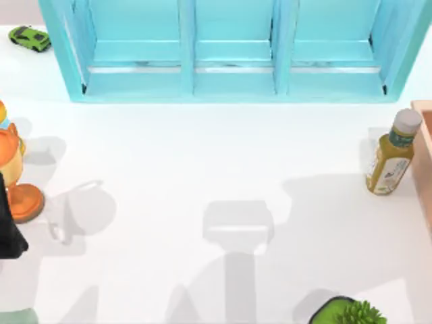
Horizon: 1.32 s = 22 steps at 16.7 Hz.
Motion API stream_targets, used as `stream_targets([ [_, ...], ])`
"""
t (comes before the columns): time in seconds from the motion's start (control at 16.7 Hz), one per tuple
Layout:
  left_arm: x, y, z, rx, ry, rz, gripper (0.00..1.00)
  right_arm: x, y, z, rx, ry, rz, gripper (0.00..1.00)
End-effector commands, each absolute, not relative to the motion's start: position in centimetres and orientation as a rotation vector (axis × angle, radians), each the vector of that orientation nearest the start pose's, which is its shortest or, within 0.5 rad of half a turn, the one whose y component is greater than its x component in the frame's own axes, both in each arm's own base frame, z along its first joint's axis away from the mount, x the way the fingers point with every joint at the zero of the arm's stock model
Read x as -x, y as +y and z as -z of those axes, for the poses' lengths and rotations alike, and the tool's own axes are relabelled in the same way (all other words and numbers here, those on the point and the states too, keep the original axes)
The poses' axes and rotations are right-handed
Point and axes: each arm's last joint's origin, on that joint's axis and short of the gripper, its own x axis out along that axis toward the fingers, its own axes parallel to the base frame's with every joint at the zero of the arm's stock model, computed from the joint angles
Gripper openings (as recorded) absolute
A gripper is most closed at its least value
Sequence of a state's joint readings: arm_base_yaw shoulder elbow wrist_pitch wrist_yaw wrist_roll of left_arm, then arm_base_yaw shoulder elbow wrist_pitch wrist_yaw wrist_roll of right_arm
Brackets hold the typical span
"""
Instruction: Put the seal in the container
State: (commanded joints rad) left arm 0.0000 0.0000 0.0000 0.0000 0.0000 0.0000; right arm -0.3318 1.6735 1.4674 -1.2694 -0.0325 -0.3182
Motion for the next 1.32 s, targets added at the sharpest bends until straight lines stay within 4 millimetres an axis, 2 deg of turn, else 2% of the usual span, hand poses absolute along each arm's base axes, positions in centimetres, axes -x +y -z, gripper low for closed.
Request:
stream_targets([
  [0.3, -10.6, -0.1, -16.0, 0.0, 0.0, 0.0, 1.0, -30.1, -9.7, -26.8, -0.005, 1.472, 0.006, 0.0],
  [0.9, -10.6, -0.1, -16.0, 0.0, 0.0, 0.0, 1.0, -30.4, -9.8, -20.9, -0.007, 1.469, 0.007, 0.0],
  [1.14, -10.6, -0.1, -16.0, 0.0, 0.0, 0.0, 1.0, -30.4, -9.8, -20.8, -0.007, 1.47, 0.007, 0.0],
  [1.32, -10.6, -0.1, -16.0, 0.0, 0.0, 0.0, 1.0, -30.4, -9.8, -20.8, -0.007, 1.47, 0.007, 0.23],
])
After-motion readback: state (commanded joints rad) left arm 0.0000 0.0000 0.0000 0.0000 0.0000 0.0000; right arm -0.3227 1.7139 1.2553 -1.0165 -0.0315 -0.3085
